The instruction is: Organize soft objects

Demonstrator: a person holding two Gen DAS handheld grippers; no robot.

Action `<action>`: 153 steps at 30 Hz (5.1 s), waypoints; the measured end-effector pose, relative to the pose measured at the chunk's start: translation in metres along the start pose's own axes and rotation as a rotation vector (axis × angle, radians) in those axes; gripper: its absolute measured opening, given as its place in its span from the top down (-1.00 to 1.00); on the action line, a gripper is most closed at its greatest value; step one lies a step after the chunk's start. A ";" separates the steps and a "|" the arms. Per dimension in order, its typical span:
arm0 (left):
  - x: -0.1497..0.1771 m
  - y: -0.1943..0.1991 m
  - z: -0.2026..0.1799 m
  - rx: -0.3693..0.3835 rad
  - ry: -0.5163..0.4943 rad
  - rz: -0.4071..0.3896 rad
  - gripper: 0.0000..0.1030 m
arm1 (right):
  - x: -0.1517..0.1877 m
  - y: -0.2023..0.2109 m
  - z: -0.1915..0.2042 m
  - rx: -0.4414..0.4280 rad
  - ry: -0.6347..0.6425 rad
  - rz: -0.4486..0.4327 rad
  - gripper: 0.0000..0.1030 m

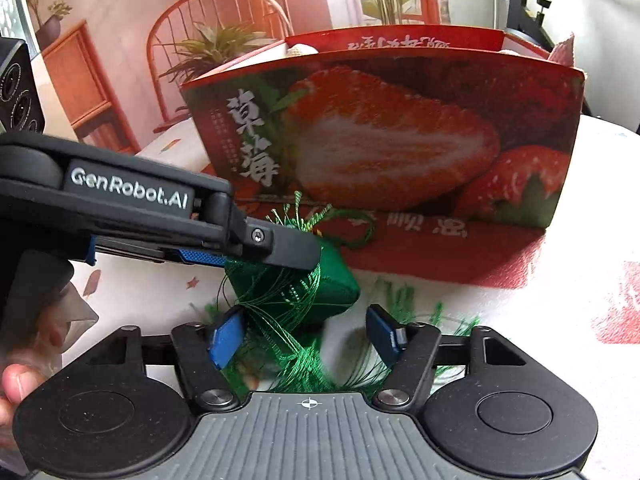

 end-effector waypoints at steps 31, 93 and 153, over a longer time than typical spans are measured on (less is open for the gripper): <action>-0.112 0.100 -0.051 0.059 -0.079 -0.335 0.15 | -0.136 0.072 0.028 -0.007 0.304 -0.311 -0.11; -0.118 0.180 -0.072 -0.517 -0.295 -0.467 -1.00 | -0.165 0.160 -0.008 0.243 0.007 -0.381 -0.99; -0.012 0.356 -0.107 -0.620 -0.183 -0.642 -1.00 | -0.093 0.324 0.110 0.264 0.023 -0.490 -0.99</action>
Point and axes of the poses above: each gripper's, at about its wrist camera, not at the fingertips, and y roughly against the way its jaws point, z to its left, x to its underside, the point moved 5 cm from there along -y, roughly the way its jaws point, and after that the axes turned 6 degrees about -x, right-handed, at the moved point
